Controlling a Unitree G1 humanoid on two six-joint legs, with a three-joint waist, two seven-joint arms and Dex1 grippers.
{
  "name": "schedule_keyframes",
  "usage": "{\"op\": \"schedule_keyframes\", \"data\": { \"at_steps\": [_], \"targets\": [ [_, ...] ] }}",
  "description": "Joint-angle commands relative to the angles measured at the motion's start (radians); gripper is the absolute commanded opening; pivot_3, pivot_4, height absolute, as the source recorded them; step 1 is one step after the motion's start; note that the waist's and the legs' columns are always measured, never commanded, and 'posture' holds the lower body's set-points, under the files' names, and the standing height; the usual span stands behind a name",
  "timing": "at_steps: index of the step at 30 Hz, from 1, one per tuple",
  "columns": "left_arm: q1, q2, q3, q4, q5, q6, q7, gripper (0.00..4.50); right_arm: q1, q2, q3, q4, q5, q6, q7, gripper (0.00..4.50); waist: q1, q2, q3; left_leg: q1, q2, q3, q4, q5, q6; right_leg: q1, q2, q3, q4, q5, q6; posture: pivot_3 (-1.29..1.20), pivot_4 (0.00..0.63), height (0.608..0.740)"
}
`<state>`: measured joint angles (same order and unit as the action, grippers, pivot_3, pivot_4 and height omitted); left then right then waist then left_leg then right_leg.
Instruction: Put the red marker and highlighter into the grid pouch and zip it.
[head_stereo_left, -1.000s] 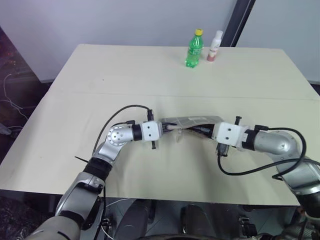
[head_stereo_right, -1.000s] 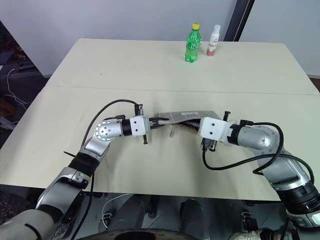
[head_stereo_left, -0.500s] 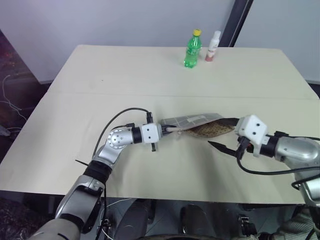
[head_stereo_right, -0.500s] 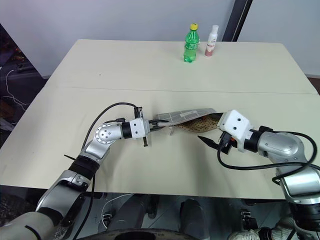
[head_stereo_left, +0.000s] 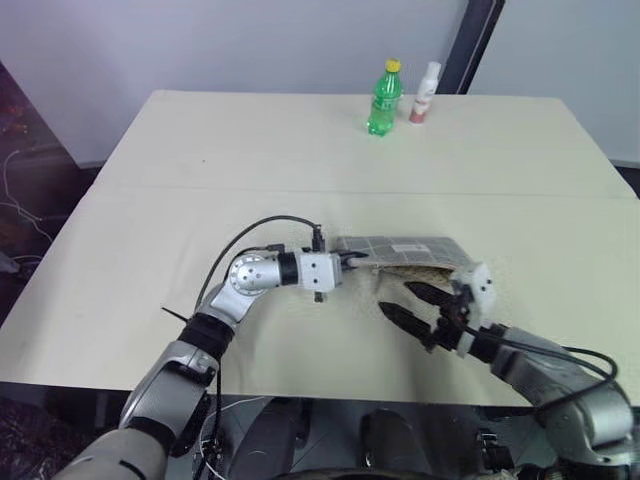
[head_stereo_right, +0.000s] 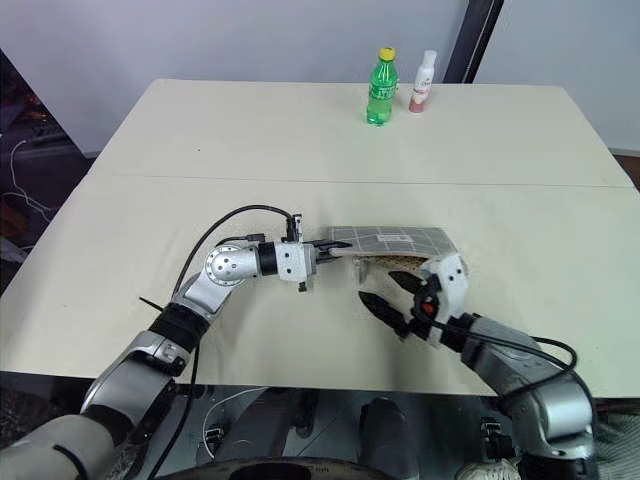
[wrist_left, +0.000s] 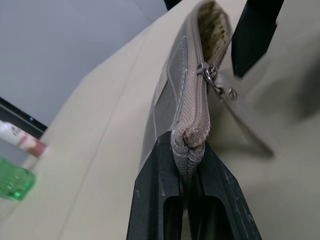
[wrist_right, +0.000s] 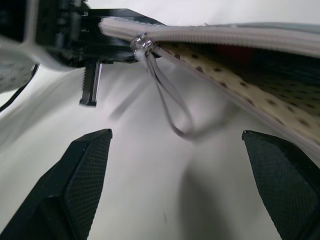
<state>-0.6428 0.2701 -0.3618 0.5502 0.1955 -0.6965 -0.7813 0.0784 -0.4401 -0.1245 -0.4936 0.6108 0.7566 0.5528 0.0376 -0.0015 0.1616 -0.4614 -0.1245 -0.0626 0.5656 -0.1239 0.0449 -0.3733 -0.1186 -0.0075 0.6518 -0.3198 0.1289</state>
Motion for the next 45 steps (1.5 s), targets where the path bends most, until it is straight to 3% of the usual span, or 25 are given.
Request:
{"op": "schedule_keyframes", "data": {
  "at_steps": [1,5,8,9,11,17,18,28,32,34,35,39,42,43,45],
  "targets": [
    [-0.032,0.002,-0.015,0.0,0.038,-0.047,0.034,0.0,-0.061,0.072,0.019,0.012,0.024,-0.019,-0.047,4.31,0.001,0.0,0.0,0.0,0.0,0.0,0.0,0.0,0.0,0.0,0.0,0.0,0.0,0.001,0.001,0.0,0.15,0.74],
    [-0.032,0.015,-0.027,0.005,0.062,-0.074,0.051,0.0,-0.142,0.176,-0.008,0.048,0.117,0.021,-0.102,4.31,0.0,0.0,0.0,0.0,0.0,0.0,-0.001,0.0,0.0,-0.001,0.001,0.0,0.001,0.001,0.002,0.0,0.15,0.74],
    [-0.026,0.017,-0.029,0.004,0.064,-0.078,0.059,0.0,-0.165,0.192,0.005,0.066,0.127,0.031,-0.109,4.31,0.002,0.0,0.0,0.0,0.0,0.0,-0.002,0.0,0.0,-0.001,0.001,0.0,0.002,0.001,0.002,0.0,0.15,0.74],
    [-0.023,0.018,-0.029,0.0,0.064,-0.077,0.061,0.0,-0.164,0.194,0.011,0.067,0.137,0.042,-0.108,4.08,0.002,0.0,0.0,0.0,0.0,0.0,-0.002,0.0,0.0,-0.002,0.001,0.0,0.002,0.001,0.002,0.0,0.15,0.74],
    [-0.018,0.019,-0.029,-0.006,0.064,-0.073,0.066,0.0,-0.15,0.173,0.04,0.059,0.13,0.052,-0.09,3.44,0.001,0.0,0.0,0.0,0.0,0.0,-0.002,0.0,0.0,-0.002,0.001,0.0,0.002,0.001,0.002,0.0,0.15,0.74],
    [-0.005,0.028,-0.027,-0.009,0.058,-0.07,0.077,0.0,-0.116,0.095,-0.006,0.059,0.126,0.041,-0.072,0.39,0.0,0.001,0.0,0.0,0.0,0.0,-0.003,0.0,0.0,-0.003,0.001,0.0,0.003,0.001,0.002,0.0,0.15,0.74],
    [-0.004,0.031,-0.025,-0.007,0.058,-0.071,0.079,0.0,-0.111,0.071,-0.027,0.063,0.126,0.037,-0.067,0.07,0.0,0.001,0.0,0.0,0.0,0.0,-0.003,0.0,0.0,-0.003,0.001,0.0,0.003,0.001,0.002,0.0,0.15,0.74],
    [-0.025,0.068,-0.001,0.055,0.055,-0.082,0.119,0.0,0.056,-0.283,-0.324,0.217,0.055,-0.045,0.105,0.07,0.003,0.001,0.0,0.0,0.0,0.001,-0.002,0.0,0.0,-0.002,0.0,0.0,0.002,0.001,0.002,0.0,0.15,0.74],
    [-0.037,0.068,0.006,0.095,0.007,-0.071,0.081,0.0,0.096,-0.337,-0.36,0.25,0.021,-0.097,0.148,0.07,-0.003,0.001,0.0,0.001,0.001,0.001,-0.002,0.0,0.0,-0.001,0.0,0.001,0.002,0.001,0.002,0.0,0.15,0.74],
    [-0.037,0.054,0.018,0.099,-0.074,-0.025,0.014,0.0,0.104,-0.328,-0.355,0.221,0.029,-0.112,0.153,0.66,-0.002,0.001,-0.001,0.001,0.001,0.001,-0.002,0.0,0.0,-0.001,0.0,0.001,0.002,0.001,0.002,0.0,0.15,0.74],
    [-0.037,0.049,0.025,0.098,-0.103,-0.011,-0.005,0.34,0.109,-0.324,-0.354,0.205,0.041,-0.111,0.163,0.98,-0.001,0.001,-0.001,0.001,0.001,0.001,-0.002,0.0,0.0,-0.001,0.0,0.001,0.002,0.001,0.002,0.0,0.15,0.74],
    [-0.01,0.037,0.045,0.031,-0.242,0.103,-0.139,1.99,0.125,-0.315,-0.368,0.127,0.089,-0.103,0.194,3.0,-0.001,0.001,0.0,0.001,0.001,0.001,-0.001,0.0,0.0,-0.001,0.0,0.001,0.002,0.001,0.002,0.0,0.15,0.74],
    [0.007,0.06,0.095,0.002,-0.267,0.129,-0.125,3.57,0.198,-0.359,-0.407,0.045,0.124,-0.117,0.309,4.5,0.002,0.001,0.0,0.0,0.001,0.001,0.0,0.0,0.0,0.0,0.0,0.0,0.002,0.001,0.002,0.0,0.15,0.74],
    [0.012,0.073,0.114,-0.001,-0.278,0.141,-0.123,4.03,0.214,-0.368,-0.424,0.031,0.13,-0.12,0.332,4.5,0.001,0.001,0.0,0.0,0.001,0.001,0.001,0.0,0.0,0.0,0.0,0.0,0.002,0.001,0.002,0.0,0.15,0.74],
    [0.024,0.096,0.148,-0.016,-0.309,0.182,-0.131,4.03,0.23,-0.379,-0.445,0.019,0.113,-0.142,0.346,4.5,-0.001,0.001,0.0,0.0,0.001,0.001,0.002,0.0,0.001,0.001,0.0,0.0,0.002,0.001,0.002,0.0,0.15,0.74]
  ]
}}
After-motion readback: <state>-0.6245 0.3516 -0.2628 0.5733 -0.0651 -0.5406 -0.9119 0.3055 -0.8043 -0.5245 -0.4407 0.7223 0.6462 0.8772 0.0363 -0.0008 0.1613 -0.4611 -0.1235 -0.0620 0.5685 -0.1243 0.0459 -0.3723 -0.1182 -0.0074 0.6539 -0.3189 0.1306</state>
